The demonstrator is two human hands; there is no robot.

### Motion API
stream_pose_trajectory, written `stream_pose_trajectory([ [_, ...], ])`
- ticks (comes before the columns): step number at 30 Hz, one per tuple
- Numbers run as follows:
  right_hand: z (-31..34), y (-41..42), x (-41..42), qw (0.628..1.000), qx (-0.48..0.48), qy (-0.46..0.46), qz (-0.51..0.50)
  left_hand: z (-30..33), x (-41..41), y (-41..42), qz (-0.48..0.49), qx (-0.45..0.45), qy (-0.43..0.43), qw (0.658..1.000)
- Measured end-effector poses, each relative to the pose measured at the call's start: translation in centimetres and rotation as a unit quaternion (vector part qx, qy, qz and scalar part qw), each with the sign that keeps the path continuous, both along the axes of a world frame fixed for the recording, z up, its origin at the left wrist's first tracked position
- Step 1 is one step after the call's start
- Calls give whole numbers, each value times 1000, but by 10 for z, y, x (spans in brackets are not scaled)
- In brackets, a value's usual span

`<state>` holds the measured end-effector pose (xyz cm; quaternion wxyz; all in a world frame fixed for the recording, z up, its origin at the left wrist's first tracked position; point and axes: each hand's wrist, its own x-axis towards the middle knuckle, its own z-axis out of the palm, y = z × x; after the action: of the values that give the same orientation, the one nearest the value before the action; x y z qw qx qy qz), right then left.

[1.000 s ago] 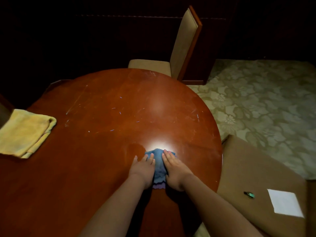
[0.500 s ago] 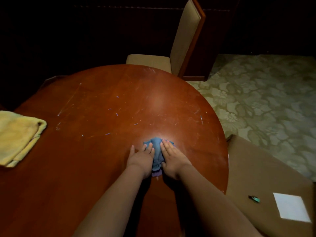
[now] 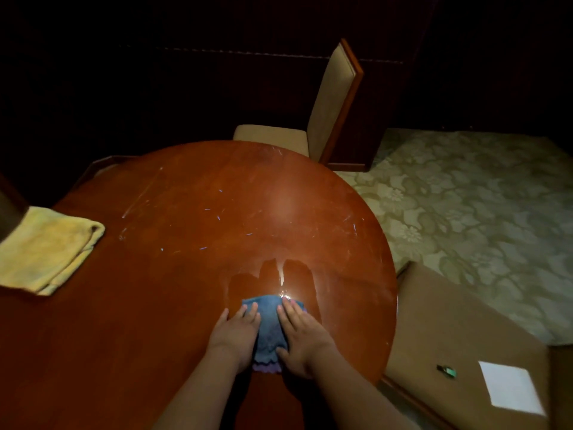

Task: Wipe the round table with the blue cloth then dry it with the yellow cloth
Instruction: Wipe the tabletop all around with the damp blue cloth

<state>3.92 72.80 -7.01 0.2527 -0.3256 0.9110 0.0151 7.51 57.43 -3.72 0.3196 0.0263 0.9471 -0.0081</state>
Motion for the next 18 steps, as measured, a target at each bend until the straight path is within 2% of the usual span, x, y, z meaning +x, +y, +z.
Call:
stream_pose_trajectory([
  [12,-9,-40,-72,1000,-21,17,2,-1,-84,-28,-32,-10,-12,999],
  [18,-9,-18,-100,999,-50,15,-8,-6,-104,-32,-47,-26,17,998],
])
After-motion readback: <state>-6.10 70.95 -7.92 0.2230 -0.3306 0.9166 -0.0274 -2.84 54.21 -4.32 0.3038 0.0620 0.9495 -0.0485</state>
